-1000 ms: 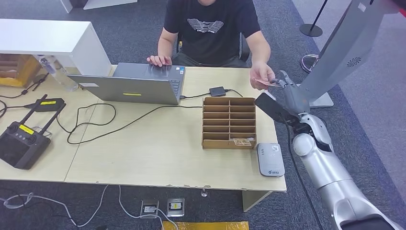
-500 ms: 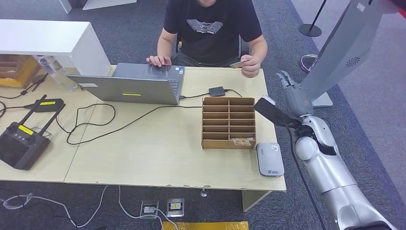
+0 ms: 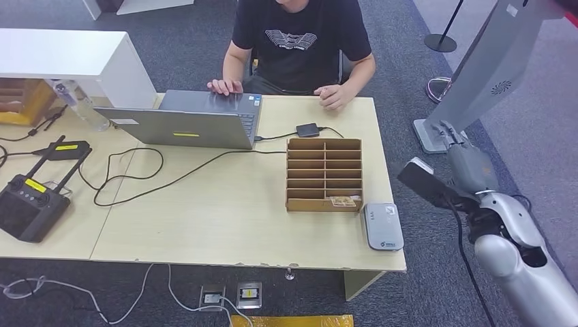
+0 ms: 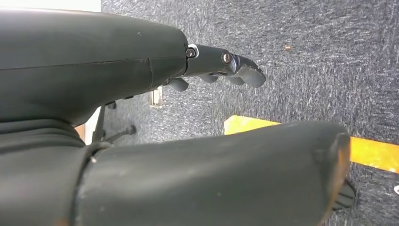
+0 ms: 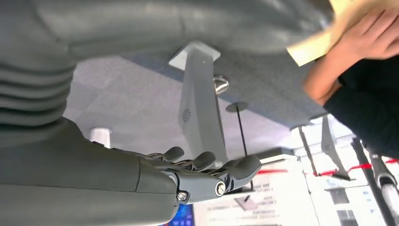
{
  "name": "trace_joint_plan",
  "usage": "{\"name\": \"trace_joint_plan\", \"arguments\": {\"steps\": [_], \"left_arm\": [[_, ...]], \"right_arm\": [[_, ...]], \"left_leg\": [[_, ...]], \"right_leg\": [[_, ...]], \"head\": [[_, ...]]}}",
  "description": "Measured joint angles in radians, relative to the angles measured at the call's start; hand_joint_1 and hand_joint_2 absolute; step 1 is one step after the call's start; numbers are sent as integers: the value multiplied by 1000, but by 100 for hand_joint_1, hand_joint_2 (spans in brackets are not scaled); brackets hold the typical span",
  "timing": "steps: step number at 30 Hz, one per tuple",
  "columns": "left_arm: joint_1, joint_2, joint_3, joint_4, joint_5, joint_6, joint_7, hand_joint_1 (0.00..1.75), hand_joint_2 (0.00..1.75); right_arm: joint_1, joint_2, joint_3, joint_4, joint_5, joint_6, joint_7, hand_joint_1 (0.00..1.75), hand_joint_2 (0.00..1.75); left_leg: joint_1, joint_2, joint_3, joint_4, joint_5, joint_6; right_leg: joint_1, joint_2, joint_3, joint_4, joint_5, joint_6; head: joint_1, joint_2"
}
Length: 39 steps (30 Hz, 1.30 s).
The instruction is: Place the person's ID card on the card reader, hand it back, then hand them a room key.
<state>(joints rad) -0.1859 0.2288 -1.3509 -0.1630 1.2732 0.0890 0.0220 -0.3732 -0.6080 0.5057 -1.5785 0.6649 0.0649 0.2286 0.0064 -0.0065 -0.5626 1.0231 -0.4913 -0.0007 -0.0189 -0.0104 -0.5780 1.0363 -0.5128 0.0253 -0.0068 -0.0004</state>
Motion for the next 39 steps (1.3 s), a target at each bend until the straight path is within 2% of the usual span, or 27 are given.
{"name": "trace_joint_plan", "arguments": {"steps": [4, 7, 11, 15, 26, 39], "left_arm": [[-2, -5, 5, -1, 5, 16, 1, 0, 0], [-3, -8, 7, -3, 5, 30, 2, 0, 0], [-5, -15, 10, -4, 5, 48, 14, 0, 0], [-5, -21, 14, -6, 6, 56, 29, 0, 0], [-5, -26, 28, -6, 7, 45, 40, 0, 0], [-5, -18, 30, -6, -5, 28, 24, 0, 0]], "right_arm": [[95, -10, 50, -63, 107, -136, 21, 0, 175], [135, -5, 98, -65, 156, -224, 5, 0, 175], [145, 16, 164, -8, 189, -339, -67, 0, 175], [143, 50, 215, 73, 204, -408, -104, 0, 175], [118, 101, 281, 176, 216, -434, -99, 0, 175], [91, 169, 299, 249, 276, -435, -106, 0, 175]], "left_leg": [[1, 1, 0, 0, -1, -1], [1, 1, 0, 0, -1, -1], [1, 1, 0, 0, -1, -1], [1, 0, -1, 0, -1, -1], [1, 1, -1, 0, -1, -1], [1, 1, -1, 0, -1, -1]], "right_leg": [[1, 0, 0, 0, 0, -1], [1, 0, 0, 0, -1, -1], [1, 1, 0, 0, -1, -1], [1, 0, 0, 0, -1, -1], [1, 0, 0, 0, -1, -1], [1, 0, 0, 1, -1, -1]], "head": [[0, 0], [0, 0], [0, 0], [0, 0], [0, 0], [0, 0]]}}
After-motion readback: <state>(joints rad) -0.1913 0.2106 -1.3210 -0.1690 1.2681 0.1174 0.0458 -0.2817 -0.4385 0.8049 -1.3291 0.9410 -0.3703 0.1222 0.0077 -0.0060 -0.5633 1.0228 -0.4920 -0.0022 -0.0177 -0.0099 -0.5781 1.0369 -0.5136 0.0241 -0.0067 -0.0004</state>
